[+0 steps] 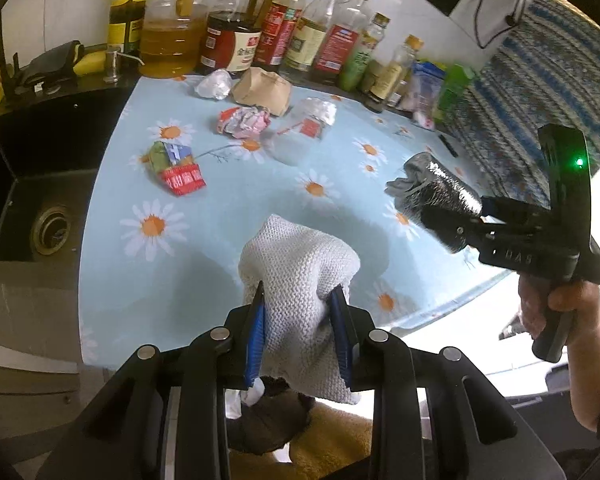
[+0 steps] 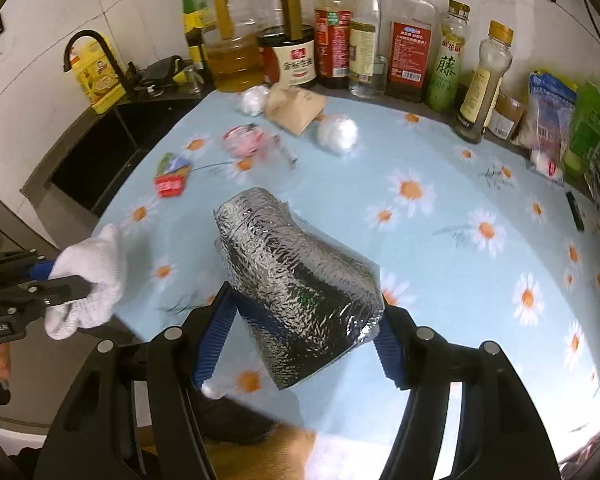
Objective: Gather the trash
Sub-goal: 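Carry the foil cup and white cloth down over the trash bin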
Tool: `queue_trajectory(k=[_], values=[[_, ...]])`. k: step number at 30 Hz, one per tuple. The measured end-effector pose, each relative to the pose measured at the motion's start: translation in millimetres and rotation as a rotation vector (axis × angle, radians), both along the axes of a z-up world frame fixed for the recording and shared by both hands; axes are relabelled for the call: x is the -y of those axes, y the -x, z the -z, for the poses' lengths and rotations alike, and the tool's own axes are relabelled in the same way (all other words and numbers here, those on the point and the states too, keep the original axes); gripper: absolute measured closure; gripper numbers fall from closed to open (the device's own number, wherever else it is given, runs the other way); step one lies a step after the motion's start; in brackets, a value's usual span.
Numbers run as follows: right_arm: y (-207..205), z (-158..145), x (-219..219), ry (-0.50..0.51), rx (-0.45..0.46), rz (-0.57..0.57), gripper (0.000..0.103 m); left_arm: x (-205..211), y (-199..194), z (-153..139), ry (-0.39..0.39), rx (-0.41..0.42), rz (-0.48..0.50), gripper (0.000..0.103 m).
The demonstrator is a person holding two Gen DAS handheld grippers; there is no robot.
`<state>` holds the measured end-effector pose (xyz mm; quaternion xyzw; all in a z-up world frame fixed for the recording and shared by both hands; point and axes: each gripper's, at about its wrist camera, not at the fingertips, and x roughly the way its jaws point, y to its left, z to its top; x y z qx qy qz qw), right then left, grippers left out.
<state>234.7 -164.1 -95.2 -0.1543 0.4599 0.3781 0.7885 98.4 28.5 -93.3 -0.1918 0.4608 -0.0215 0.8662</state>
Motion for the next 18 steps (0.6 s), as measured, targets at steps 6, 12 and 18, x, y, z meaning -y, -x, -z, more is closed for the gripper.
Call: queue_trajectory(k=[6,12,18], values=[[46.2,1.2,5.6,-0.014,-0.031,0.035,0.039,1.2,25.9,4.8,0.021,0.009,0.043,0.075],[88.8,22.7,8.4,-0.019,-0.115,0.053,0.039,1.9,54.4,19.9,0.061,-0.012,0.056,0.075],[122.0,45.7,12.1,-0.013,-0.185,0.062,0.038,6.0,78.9,36.5,0.087,-0.041,0.061,0.075]])
